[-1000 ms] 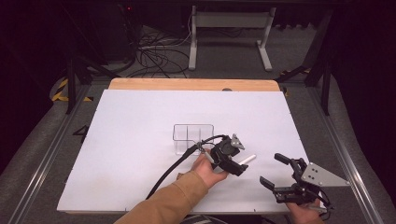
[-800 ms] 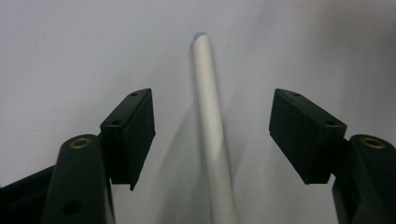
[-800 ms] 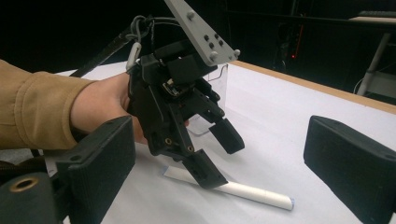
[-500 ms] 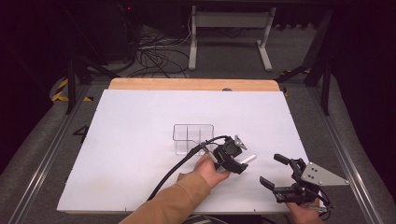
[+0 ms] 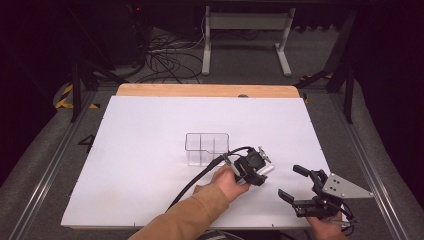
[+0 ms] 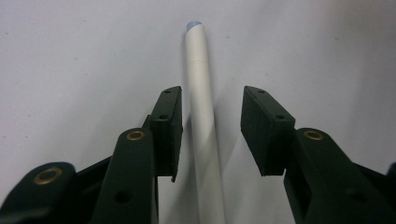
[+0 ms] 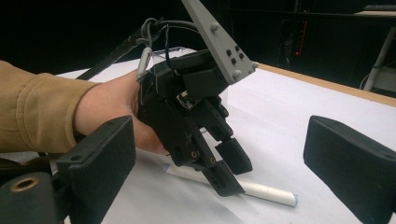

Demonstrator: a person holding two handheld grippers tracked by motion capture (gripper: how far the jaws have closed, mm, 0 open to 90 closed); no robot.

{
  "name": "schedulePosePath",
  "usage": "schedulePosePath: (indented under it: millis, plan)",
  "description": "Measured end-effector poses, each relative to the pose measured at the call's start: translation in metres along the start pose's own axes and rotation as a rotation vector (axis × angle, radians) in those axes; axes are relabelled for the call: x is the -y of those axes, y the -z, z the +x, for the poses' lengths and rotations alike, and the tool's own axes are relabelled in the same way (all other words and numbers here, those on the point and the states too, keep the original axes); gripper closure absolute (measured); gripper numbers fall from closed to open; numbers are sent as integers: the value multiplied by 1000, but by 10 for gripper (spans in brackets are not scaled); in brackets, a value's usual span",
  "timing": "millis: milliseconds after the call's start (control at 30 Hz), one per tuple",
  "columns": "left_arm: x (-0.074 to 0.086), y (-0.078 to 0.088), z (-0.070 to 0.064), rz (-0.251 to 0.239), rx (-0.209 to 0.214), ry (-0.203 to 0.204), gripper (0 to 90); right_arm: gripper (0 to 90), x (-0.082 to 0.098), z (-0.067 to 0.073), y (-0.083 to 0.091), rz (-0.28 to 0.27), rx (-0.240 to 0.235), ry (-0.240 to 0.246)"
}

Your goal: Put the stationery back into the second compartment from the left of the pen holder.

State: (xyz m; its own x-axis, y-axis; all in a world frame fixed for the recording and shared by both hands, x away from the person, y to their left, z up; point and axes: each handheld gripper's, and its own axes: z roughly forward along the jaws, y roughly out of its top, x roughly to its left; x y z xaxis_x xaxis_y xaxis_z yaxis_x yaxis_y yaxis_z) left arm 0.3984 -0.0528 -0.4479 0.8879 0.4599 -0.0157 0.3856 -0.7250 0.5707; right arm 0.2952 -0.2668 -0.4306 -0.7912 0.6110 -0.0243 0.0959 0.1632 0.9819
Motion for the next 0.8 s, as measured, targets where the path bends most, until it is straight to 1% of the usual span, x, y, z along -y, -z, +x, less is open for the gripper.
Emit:
schedulePosePath:
  millis: [100,133,200,267,367,567,800]
  plan:
    - [-2,-2,-1,24,-4,-9,629,98,0,0,0,-2,-1,-5]
    - [-2,-4,-2,30,-10,-5,643,97,0,0,0,-2,-1,-5]
    - [-2,-6,-3,47,-19,-16,670,97,0,0,0,-5,-1,-2]
    - [-3,-7,-5,52,-38,-26,694,97,0,0,0,-4,-2,-1]
    - [-4,-7,-4,60,-41,-25,716,97,0,0,0,-4,-7,-4]
    - [-5,-8,-5,76,-60,-36,783,98,0,1,0,-10,-10,8]
    - [-6,-7,-5,78,-57,-39,786,99,0,1,1,-11,-7,7]
